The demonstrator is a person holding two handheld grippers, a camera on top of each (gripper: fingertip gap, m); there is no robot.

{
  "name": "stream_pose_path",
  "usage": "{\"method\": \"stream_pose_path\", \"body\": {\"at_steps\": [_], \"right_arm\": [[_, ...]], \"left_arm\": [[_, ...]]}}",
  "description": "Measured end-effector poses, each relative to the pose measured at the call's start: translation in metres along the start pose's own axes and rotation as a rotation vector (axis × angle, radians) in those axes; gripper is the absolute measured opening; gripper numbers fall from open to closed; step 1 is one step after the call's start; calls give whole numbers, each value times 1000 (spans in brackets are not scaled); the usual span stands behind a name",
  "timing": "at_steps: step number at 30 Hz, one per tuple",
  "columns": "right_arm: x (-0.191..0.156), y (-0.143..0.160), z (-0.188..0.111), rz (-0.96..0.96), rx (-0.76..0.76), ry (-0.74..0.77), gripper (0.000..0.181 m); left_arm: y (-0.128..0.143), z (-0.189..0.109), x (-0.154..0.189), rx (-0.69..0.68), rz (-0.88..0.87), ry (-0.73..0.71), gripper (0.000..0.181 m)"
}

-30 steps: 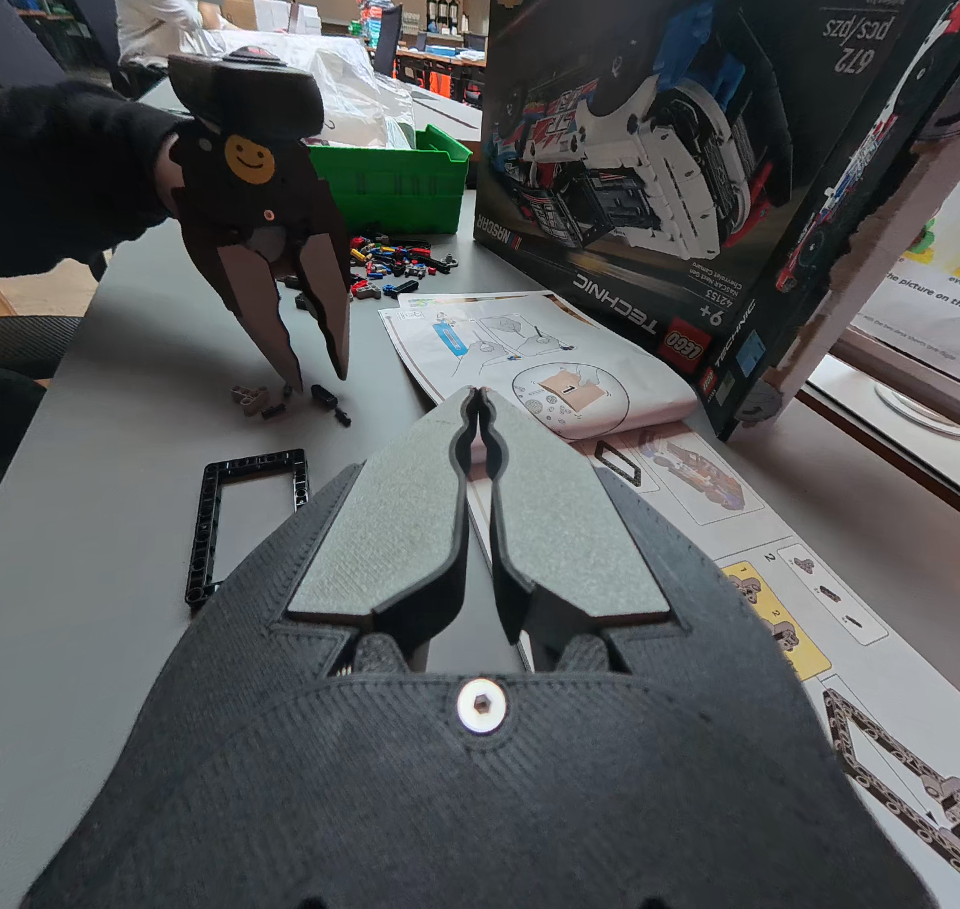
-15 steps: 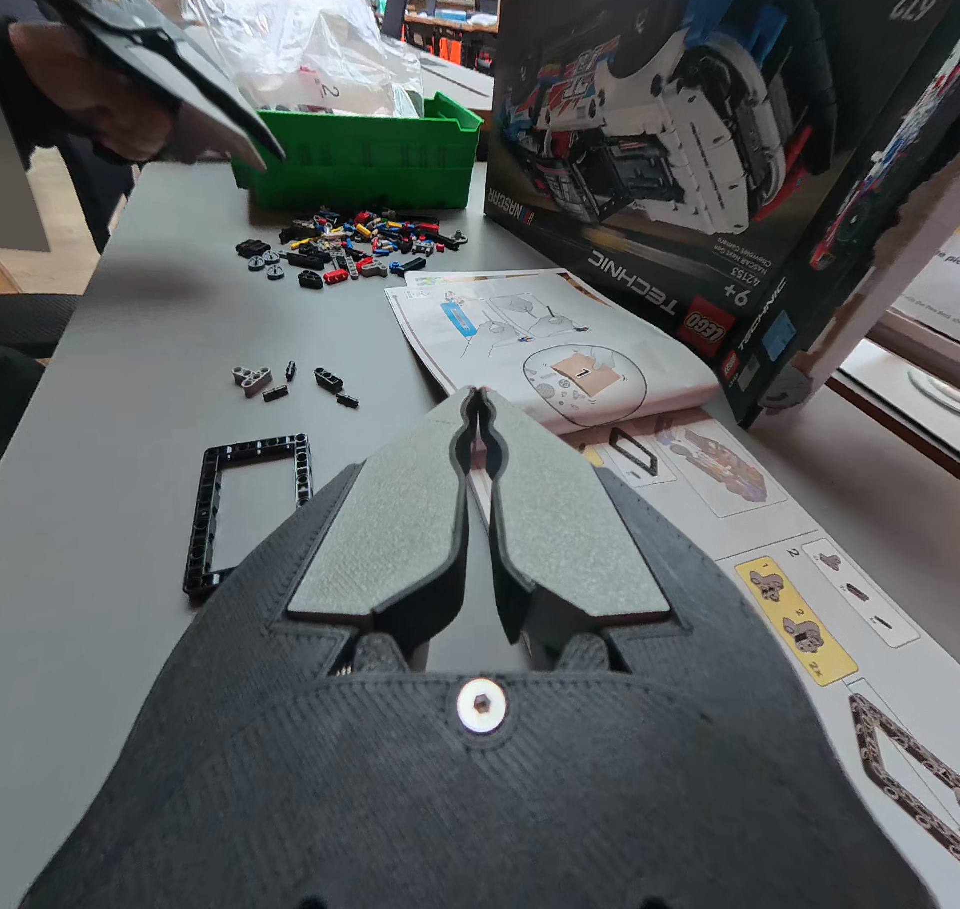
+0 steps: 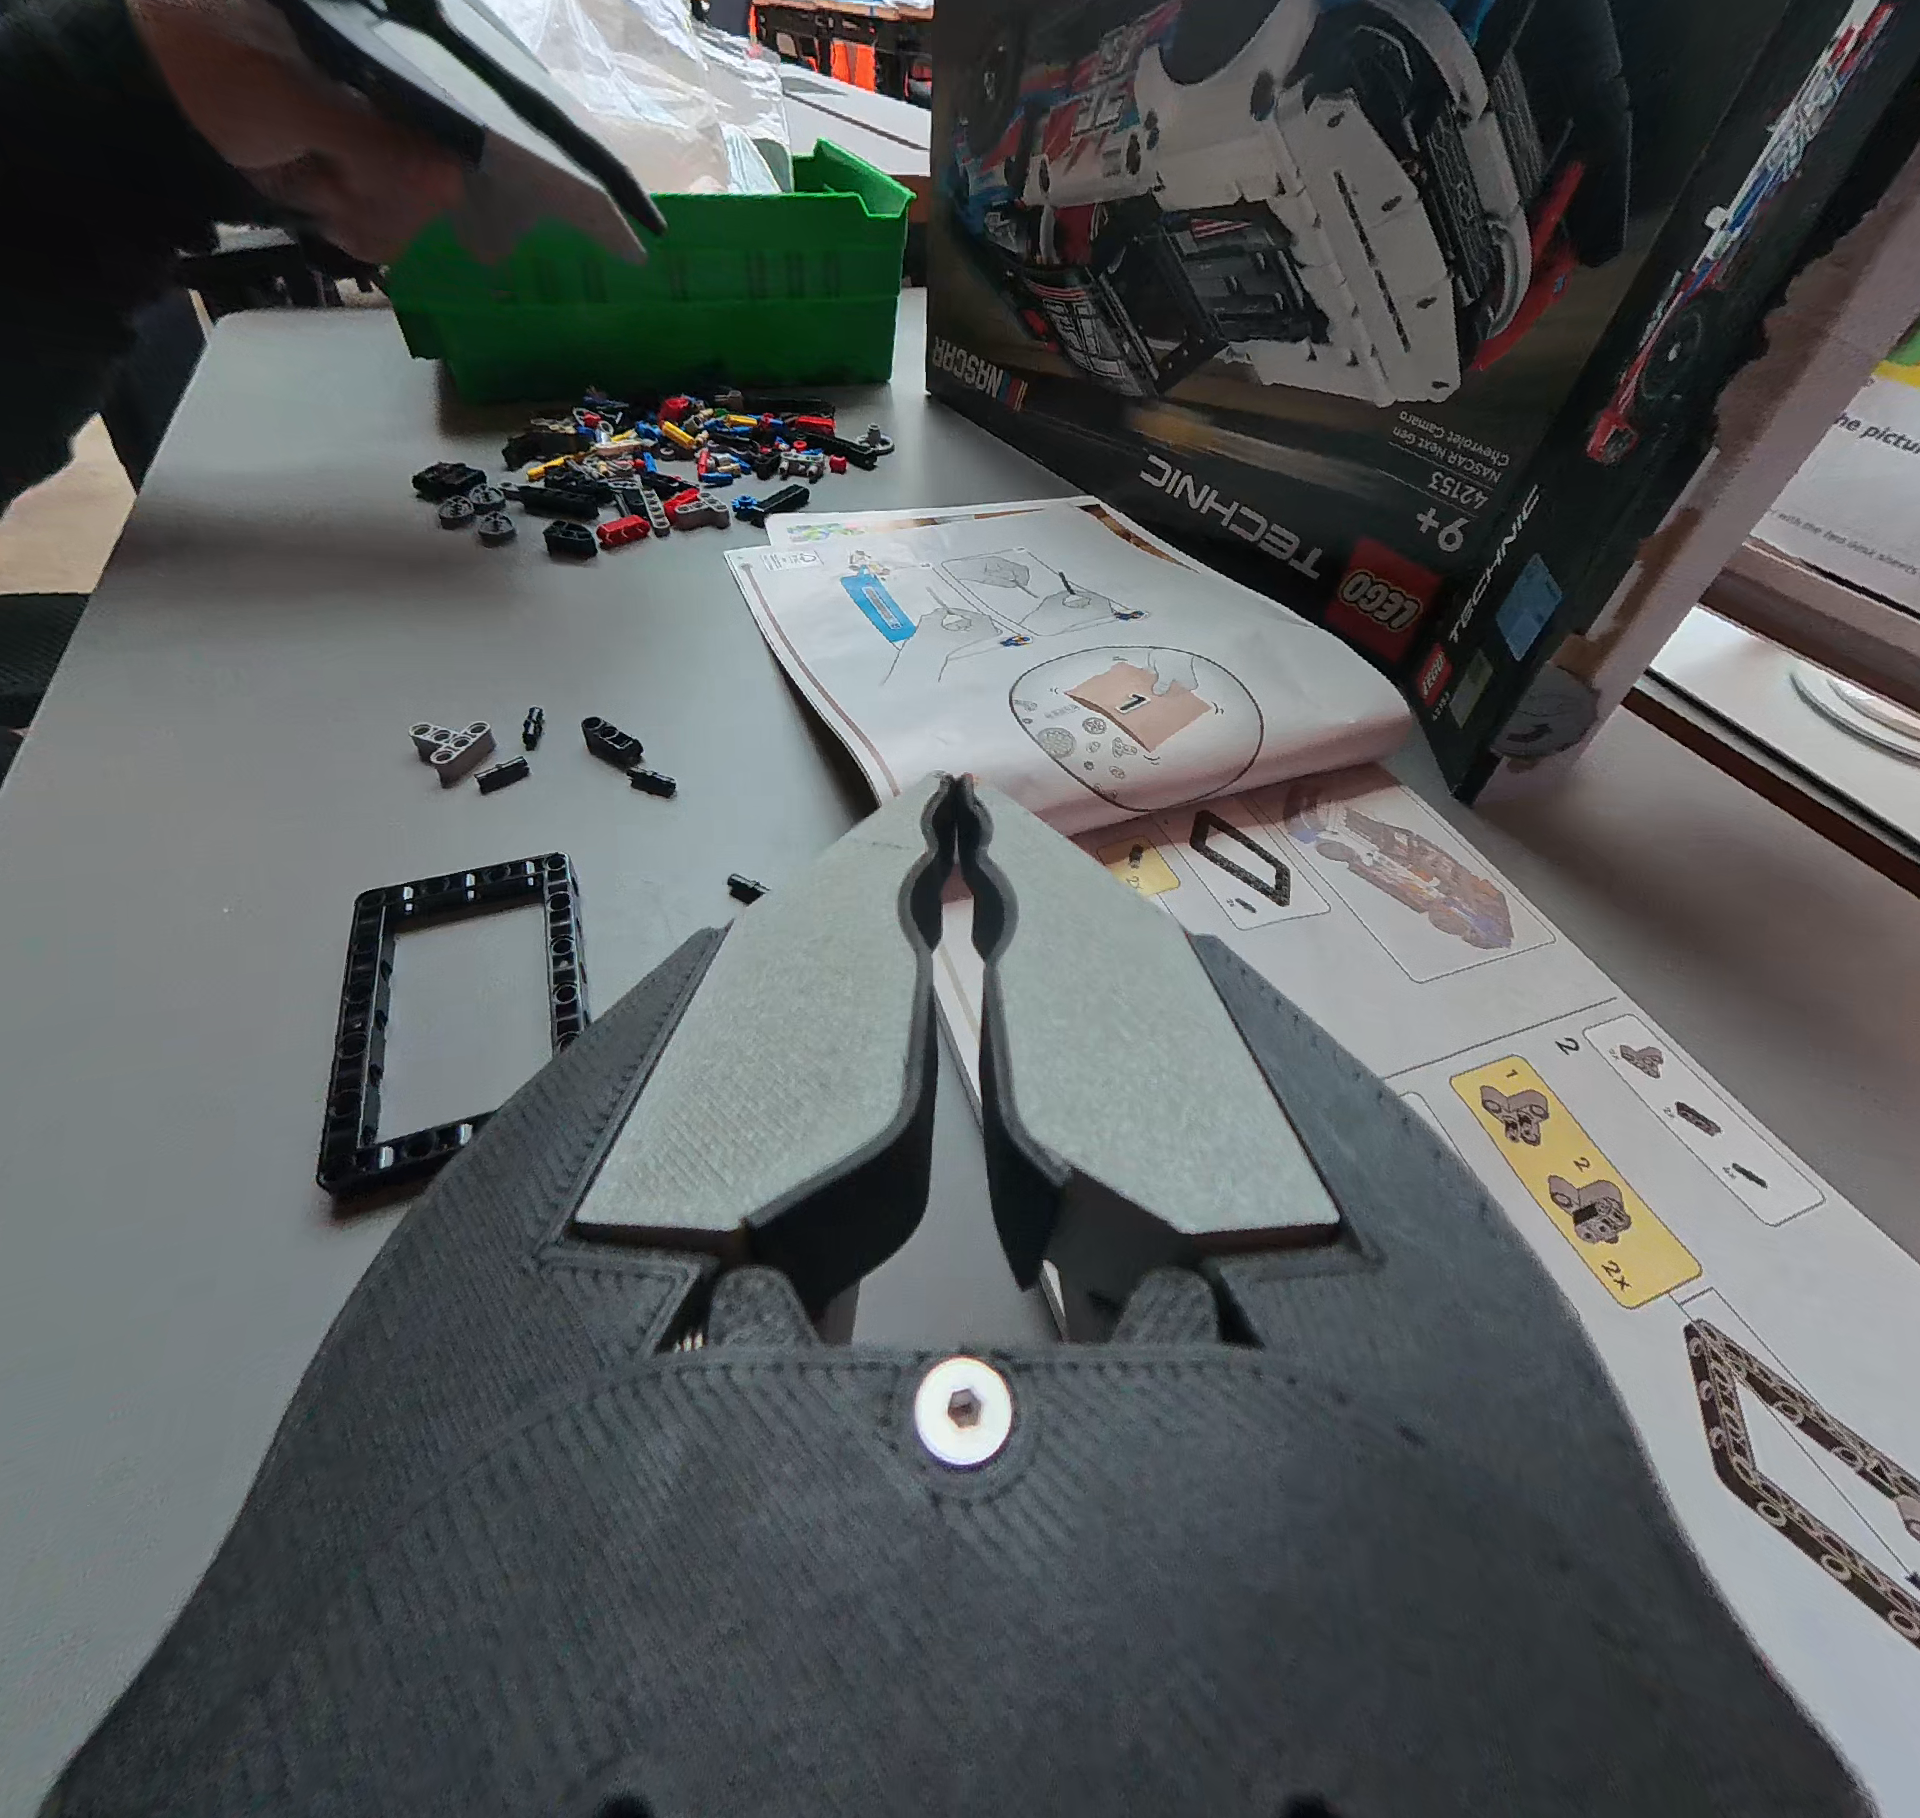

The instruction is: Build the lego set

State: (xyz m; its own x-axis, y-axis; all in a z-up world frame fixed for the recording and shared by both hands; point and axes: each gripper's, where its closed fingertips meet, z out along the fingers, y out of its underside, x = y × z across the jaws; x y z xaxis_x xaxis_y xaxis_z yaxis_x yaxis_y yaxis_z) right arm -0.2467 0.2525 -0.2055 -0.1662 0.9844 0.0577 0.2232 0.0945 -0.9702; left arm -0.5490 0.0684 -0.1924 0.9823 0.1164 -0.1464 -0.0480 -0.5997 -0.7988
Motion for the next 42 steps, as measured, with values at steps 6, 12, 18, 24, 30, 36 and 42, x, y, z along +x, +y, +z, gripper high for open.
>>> {"method": "stream_pose_path", "body": {"at_steps": [6, 12, 18, 24, 30, 36, 42], "right_arm": [[-6, 0, 3, -9, -5, -33, 0], [-9, 4, 7, -15, -28, -43, 0], [-4, 5, 5, -8, -27, -15, 0], [-1, 5, 4, 2, -21, -12, 0], [-3, 4, 5, -8, -22, -16, 0], [-5, 4, 5, -10, -20, -22, 0], [-6, 4, 6, -14, -25, -29, 0]], "left_arm": [[21, -33, -13, 78, -110, -102, 18], [54, -50, -23, 29, -157, -139, 13], [63, -51, -24, 8, -167, -145, 0], [58, -54, -23, 26, -172, -138, 0], [58, -51, -23, 20, -157, -140, 1], [60, -45, -20, 9, -169, -133, 0], [55, -35, -33, -5, -228, -233, 0]]}}
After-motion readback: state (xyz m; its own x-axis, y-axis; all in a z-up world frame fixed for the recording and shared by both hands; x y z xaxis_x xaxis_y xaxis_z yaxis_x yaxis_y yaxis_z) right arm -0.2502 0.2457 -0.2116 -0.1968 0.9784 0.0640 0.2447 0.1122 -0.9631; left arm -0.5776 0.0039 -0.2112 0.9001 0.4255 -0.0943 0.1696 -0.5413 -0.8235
